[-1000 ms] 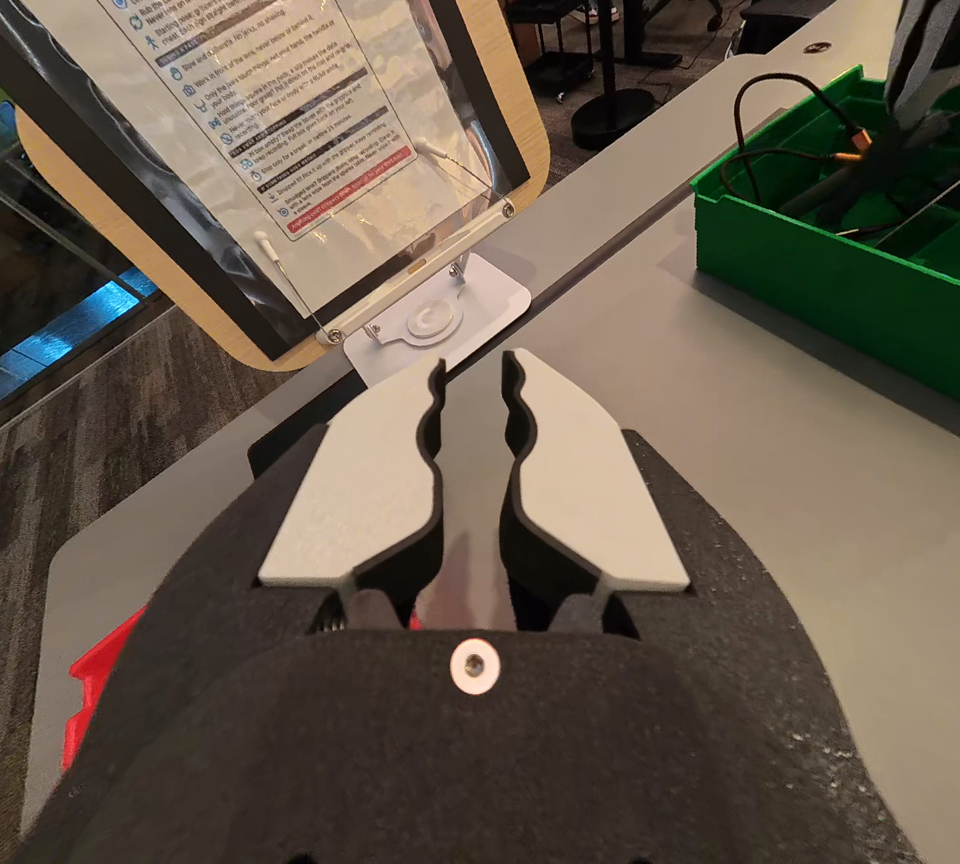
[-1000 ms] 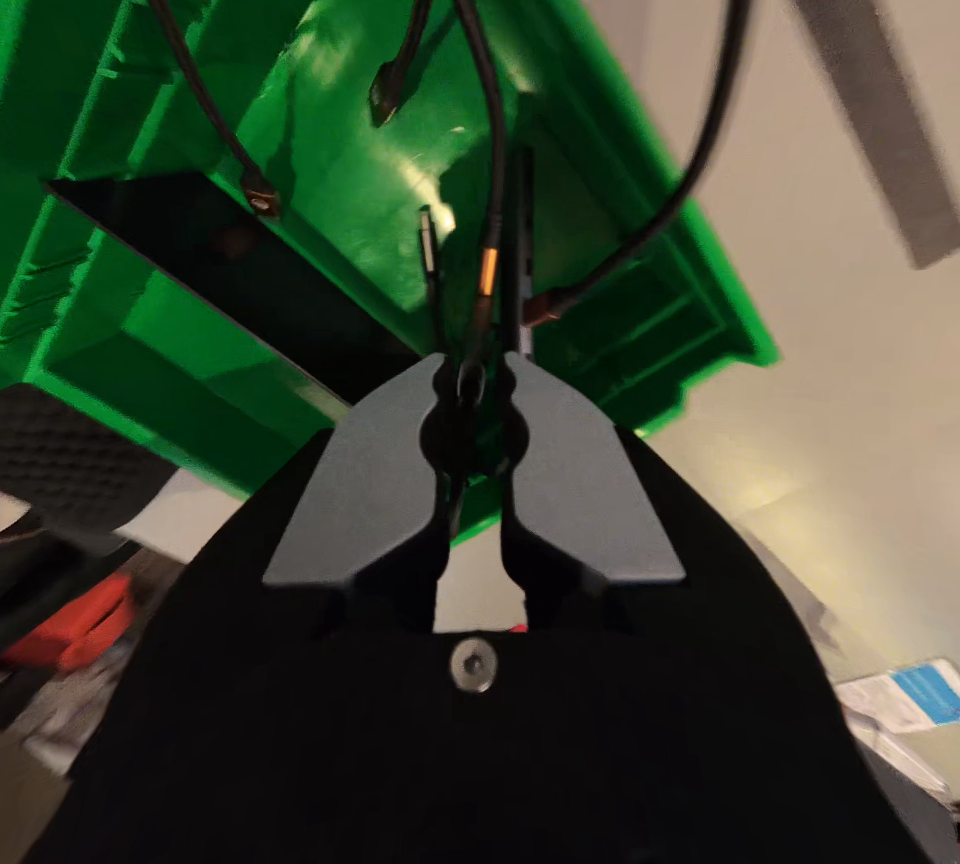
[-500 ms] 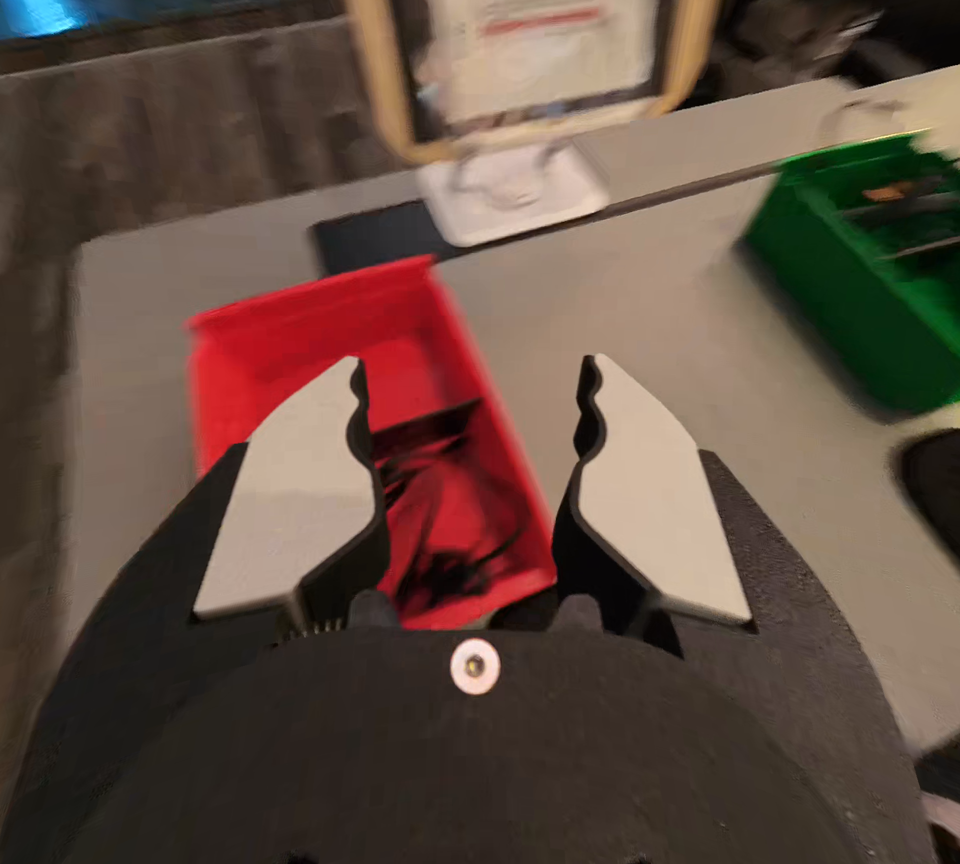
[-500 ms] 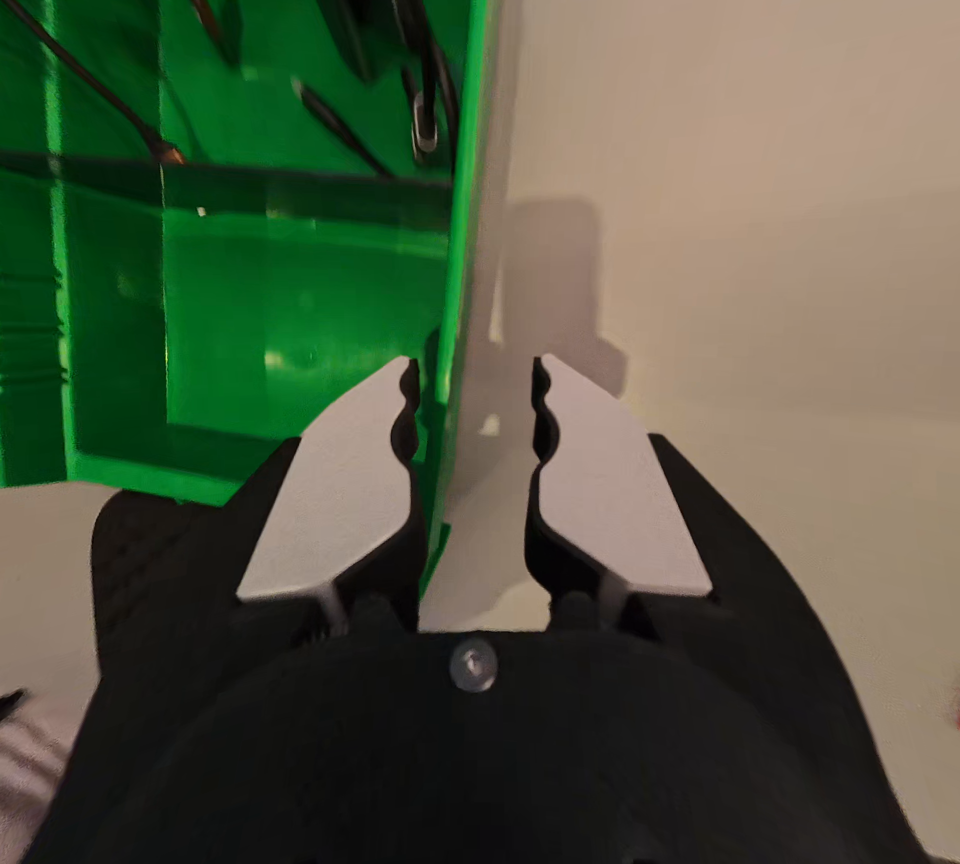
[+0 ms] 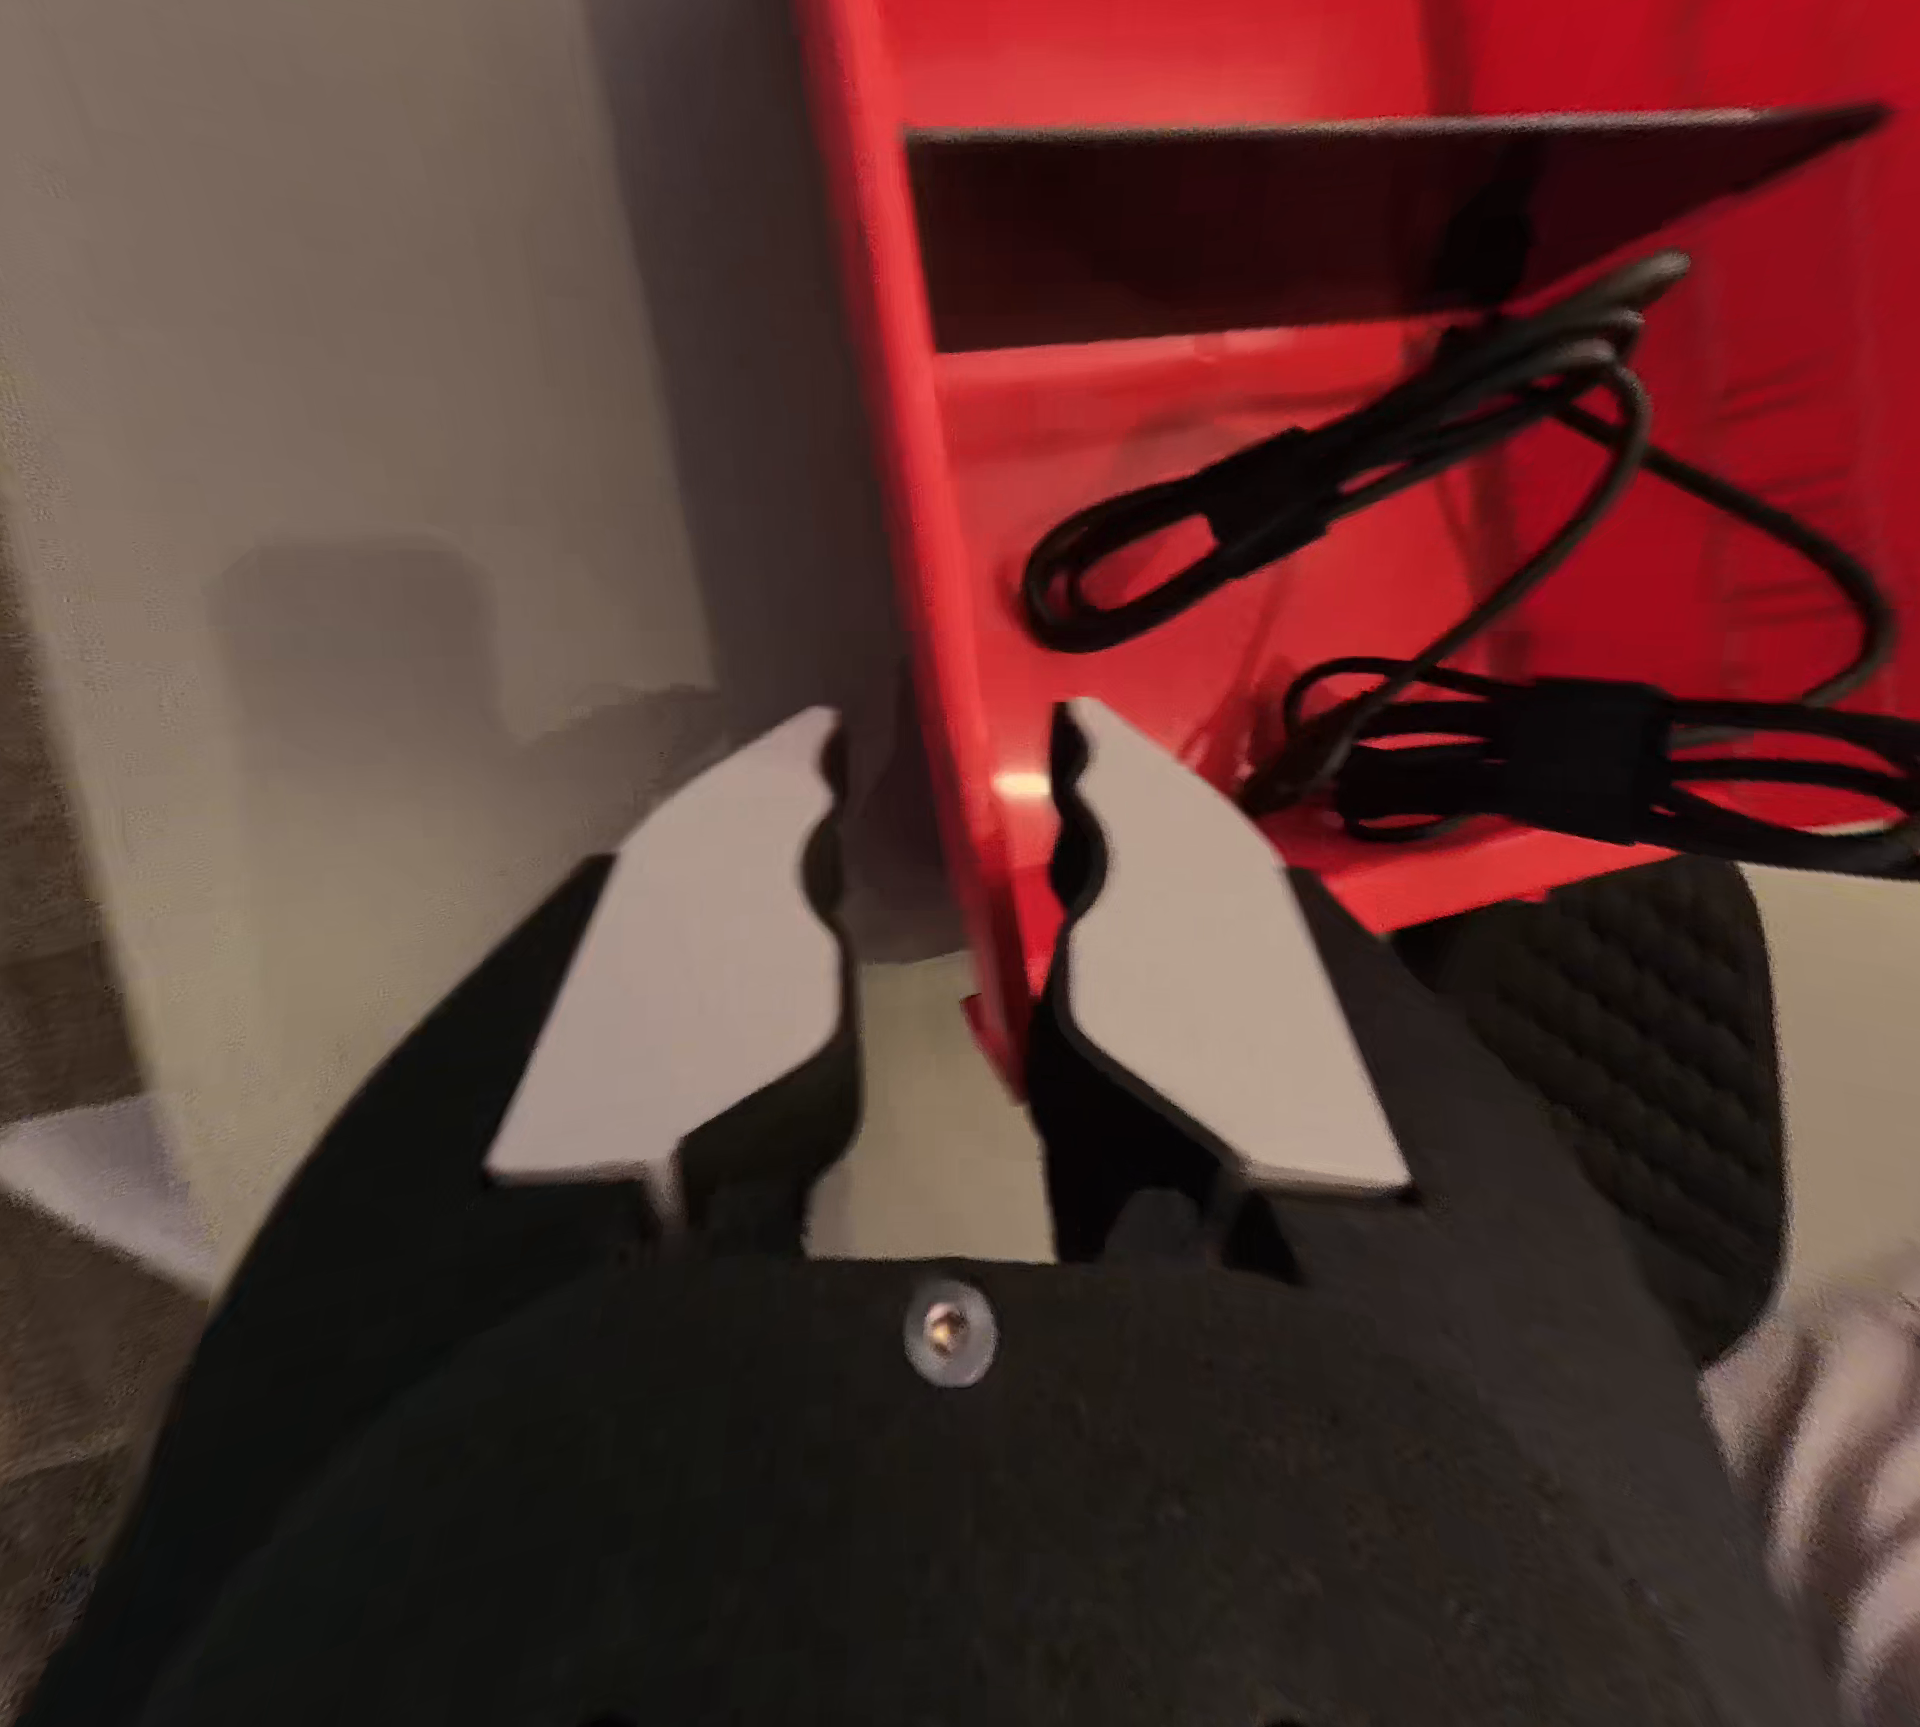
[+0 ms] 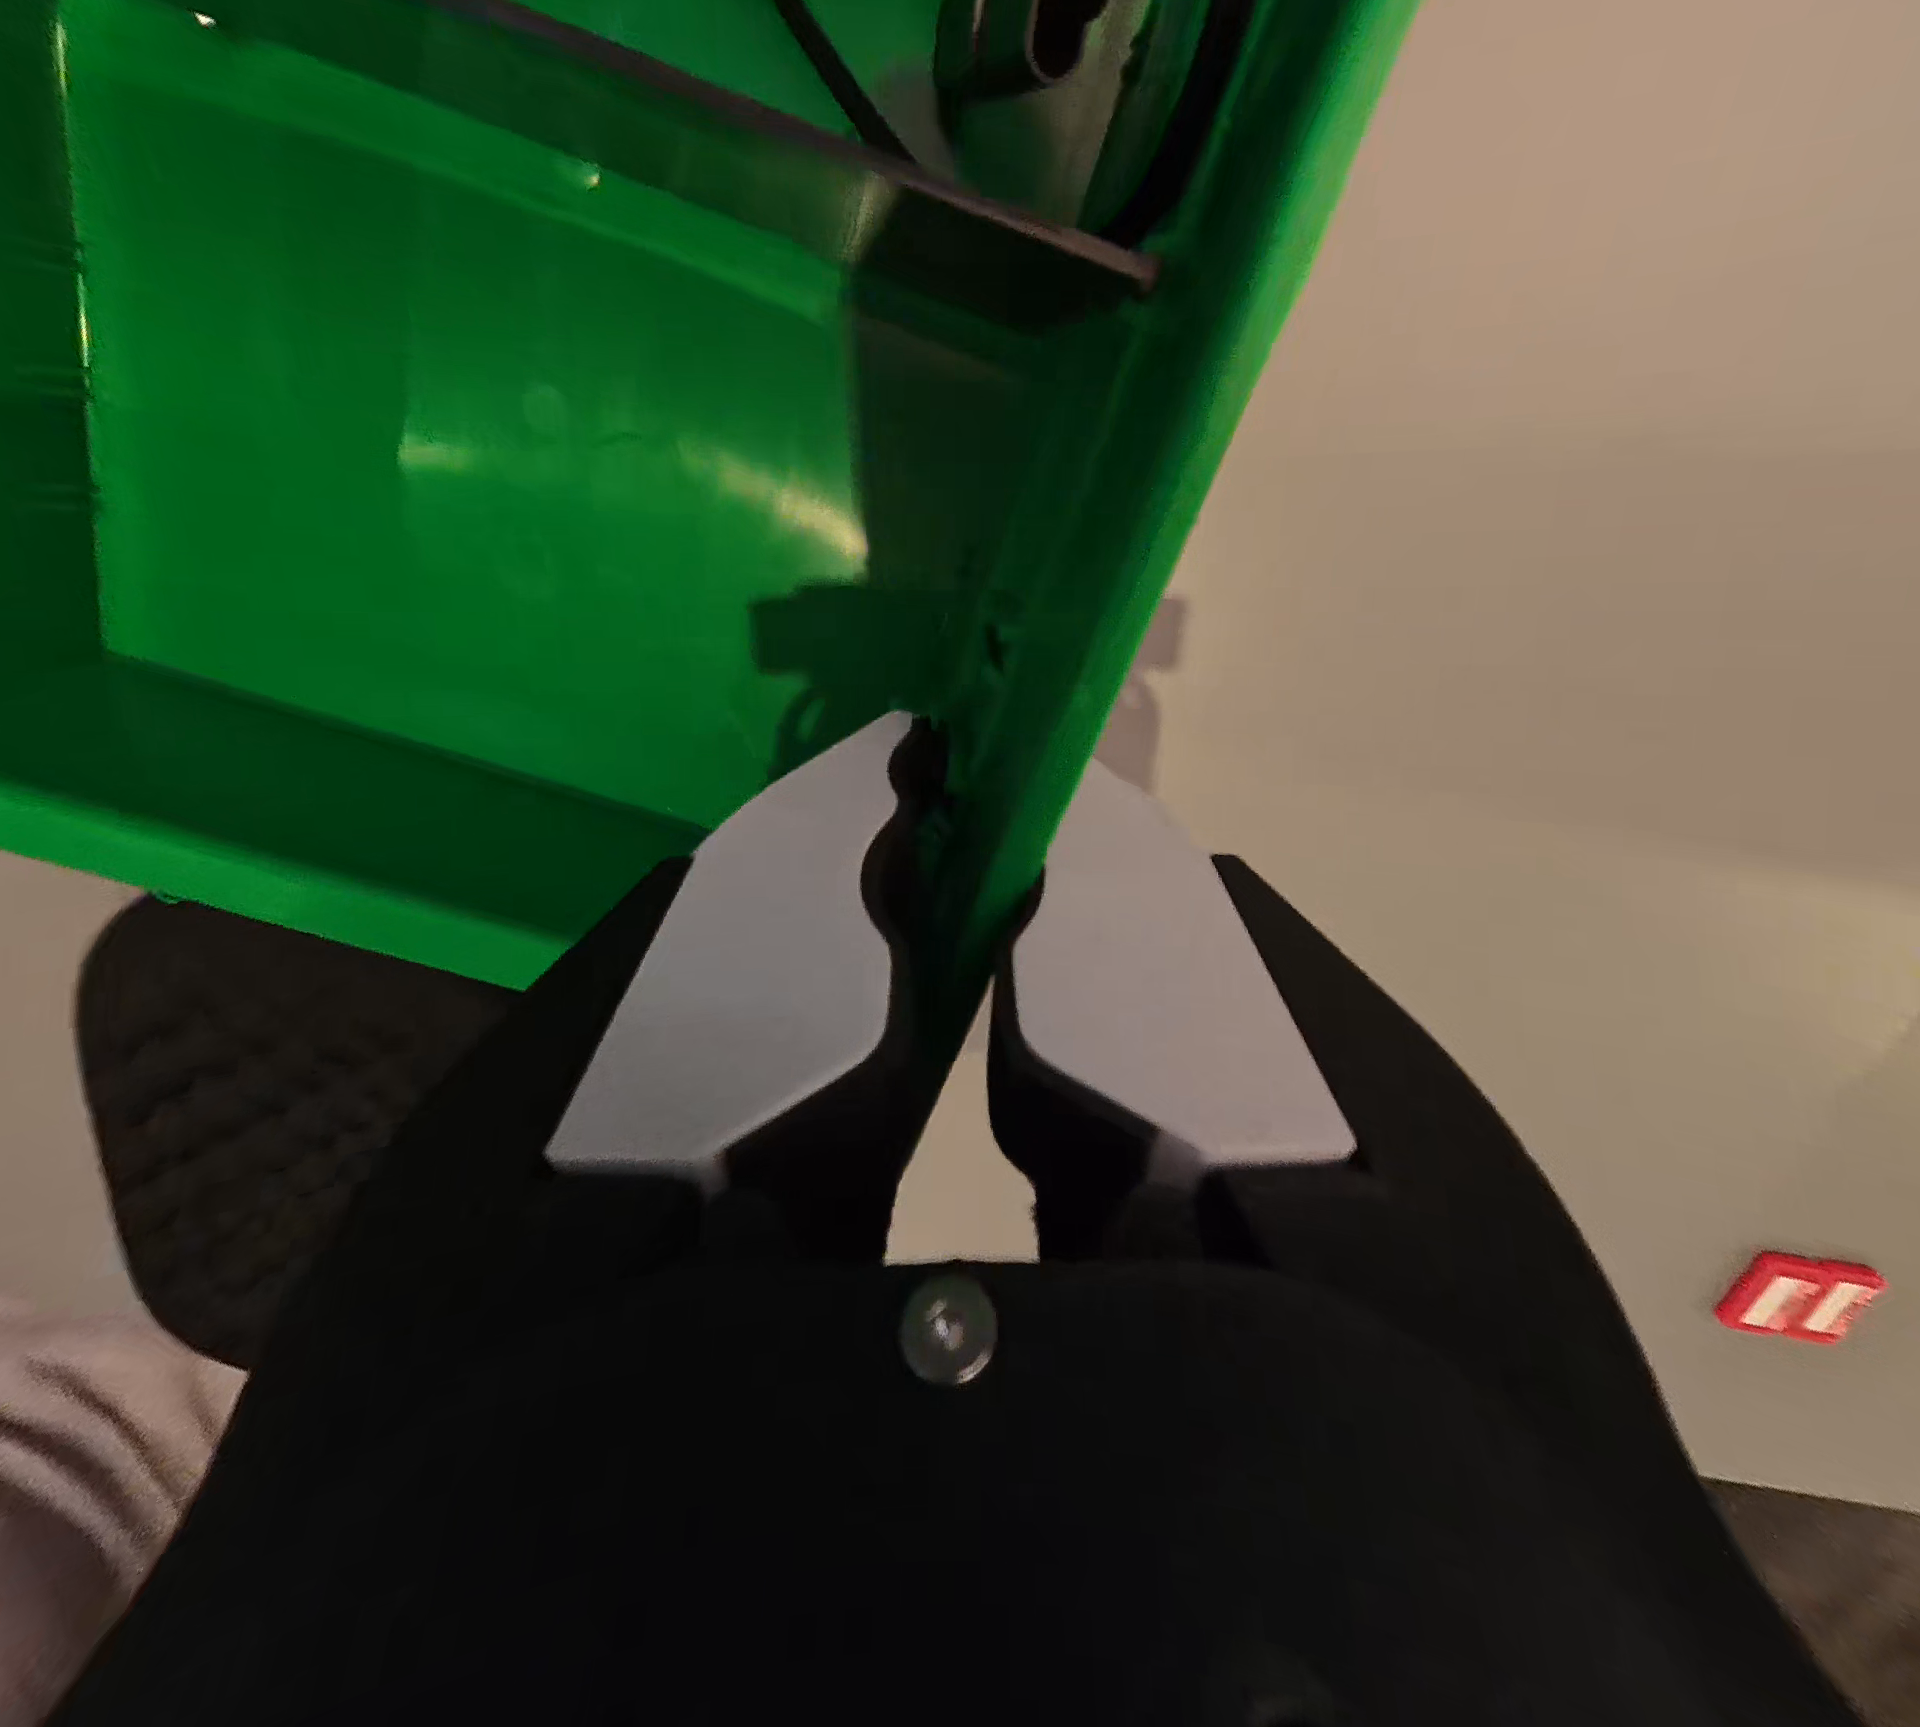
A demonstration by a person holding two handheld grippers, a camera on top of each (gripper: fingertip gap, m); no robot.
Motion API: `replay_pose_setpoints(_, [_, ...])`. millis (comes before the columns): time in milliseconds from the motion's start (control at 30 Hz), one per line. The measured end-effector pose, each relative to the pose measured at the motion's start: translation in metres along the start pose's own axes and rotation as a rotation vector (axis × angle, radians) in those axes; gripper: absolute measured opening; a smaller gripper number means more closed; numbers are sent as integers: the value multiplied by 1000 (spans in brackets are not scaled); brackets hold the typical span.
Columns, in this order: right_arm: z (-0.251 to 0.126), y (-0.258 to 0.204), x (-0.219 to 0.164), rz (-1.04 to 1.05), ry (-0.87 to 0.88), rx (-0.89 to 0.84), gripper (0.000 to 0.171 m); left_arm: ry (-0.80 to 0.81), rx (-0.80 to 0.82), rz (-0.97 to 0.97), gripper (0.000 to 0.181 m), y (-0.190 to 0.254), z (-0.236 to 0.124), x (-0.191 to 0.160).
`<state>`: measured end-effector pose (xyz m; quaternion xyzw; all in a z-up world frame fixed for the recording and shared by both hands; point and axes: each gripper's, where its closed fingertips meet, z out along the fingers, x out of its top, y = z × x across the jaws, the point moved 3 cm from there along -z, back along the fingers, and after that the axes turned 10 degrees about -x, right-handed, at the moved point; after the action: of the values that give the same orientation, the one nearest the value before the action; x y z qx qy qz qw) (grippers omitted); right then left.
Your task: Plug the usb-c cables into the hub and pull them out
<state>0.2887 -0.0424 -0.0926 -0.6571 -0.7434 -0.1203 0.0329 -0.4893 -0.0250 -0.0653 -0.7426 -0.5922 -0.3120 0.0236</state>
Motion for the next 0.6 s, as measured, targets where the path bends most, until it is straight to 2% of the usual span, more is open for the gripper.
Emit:
replay_pose_setpoints(33, [-1, -8, 3, 9, 4, 4, 10, -19, -29, -2, 33, 5, 8, -1])
replay_pose_setpoints(200, [-4, -47, 13, -10, 25, -9, 10, -98, 227, 183, 19, 15, 23, 0])
replay_pose_setpoints(267, [-5, -62, 17, -41, 35, -21, 12, -91, 194, 197, 14, 32, 32, 2])
replay_pose_setpoints(333, [-7, -78, 21, -63, 52, -17, 12, -62, 115, 189, 18, 51, 43, 5])
replay_pose_setpoints(533, [-8, -108, 32, -133, 97, -17, 17, -48, 112, 258, 23, 91, 65, 10])
replay_pose_setpoints(567, [-9, -111, 33, -123, 112, -17, 26, -47, 87, 260, 24, 99, 69, 11])
replay_pose_setpoints(600, [-12, -110, 31, -98, 121, -49, 47, -48, 64, 270, 26, 107, 72, 11])
